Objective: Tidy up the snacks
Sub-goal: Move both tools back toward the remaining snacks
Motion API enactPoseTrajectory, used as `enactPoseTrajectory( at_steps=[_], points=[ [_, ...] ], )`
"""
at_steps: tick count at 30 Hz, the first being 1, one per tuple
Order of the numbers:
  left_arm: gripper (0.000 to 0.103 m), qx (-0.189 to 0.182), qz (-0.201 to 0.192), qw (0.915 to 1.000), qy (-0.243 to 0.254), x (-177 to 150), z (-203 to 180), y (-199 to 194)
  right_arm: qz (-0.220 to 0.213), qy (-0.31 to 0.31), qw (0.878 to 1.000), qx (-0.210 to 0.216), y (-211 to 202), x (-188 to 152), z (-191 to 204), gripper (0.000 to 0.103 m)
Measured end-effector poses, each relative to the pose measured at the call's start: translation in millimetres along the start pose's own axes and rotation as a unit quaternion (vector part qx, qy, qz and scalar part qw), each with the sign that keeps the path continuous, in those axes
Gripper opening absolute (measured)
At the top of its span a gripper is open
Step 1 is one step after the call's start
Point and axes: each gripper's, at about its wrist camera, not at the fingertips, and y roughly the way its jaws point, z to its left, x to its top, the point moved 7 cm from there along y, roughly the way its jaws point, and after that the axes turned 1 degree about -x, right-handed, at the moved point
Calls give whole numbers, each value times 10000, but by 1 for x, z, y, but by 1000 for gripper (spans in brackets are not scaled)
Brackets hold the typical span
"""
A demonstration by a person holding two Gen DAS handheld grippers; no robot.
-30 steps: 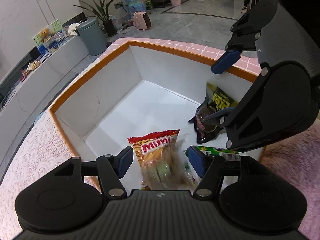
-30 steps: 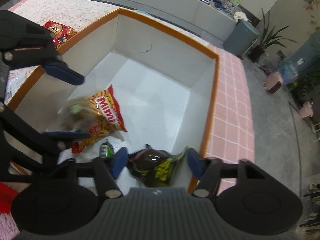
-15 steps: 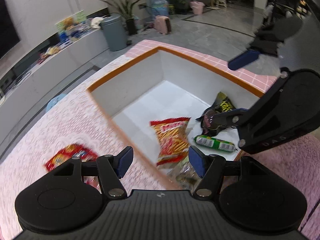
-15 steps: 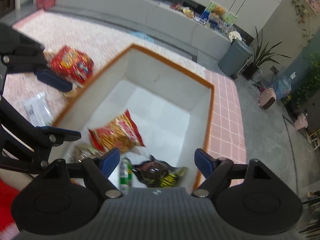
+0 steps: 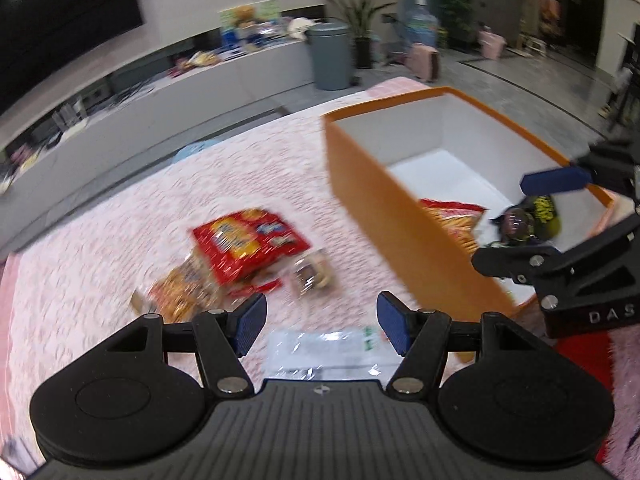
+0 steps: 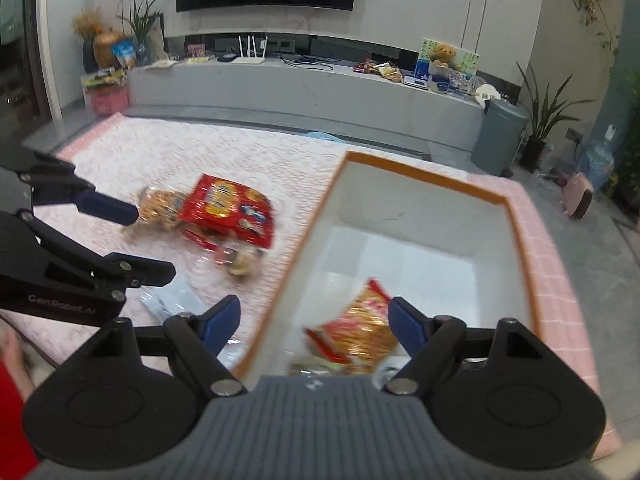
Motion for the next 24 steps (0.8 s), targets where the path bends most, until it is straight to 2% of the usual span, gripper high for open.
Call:
enactPoseTrajectory(
  at_steps=[4, 11, 14, 20, 24],
  points=[
    [74, -107, 62, 9990, -430, -19, 21, 1, -134, -15, 9998, 163, 7, 2, 24, 78],
    [74, -90, 99, 9968, -788, -45, 51, 6, -331, -501, 9976, 336, 18, -4, 71, 75],
    [74, -111, 168, 9953, -943, -54, 61, 12, -198, -679, 9964, 474, 29, -11, 86, 75],
    [74, -48, 370, 9953, -889, -76, 70, 22, 208, -1207, 9906, 613, 58, -22, 113, 74],
    [74, -106, 438, 9922, -1160, -85, 85, 27, 538, -1138, 9890, 773, 84, -24, 120, 74]
  ],
)
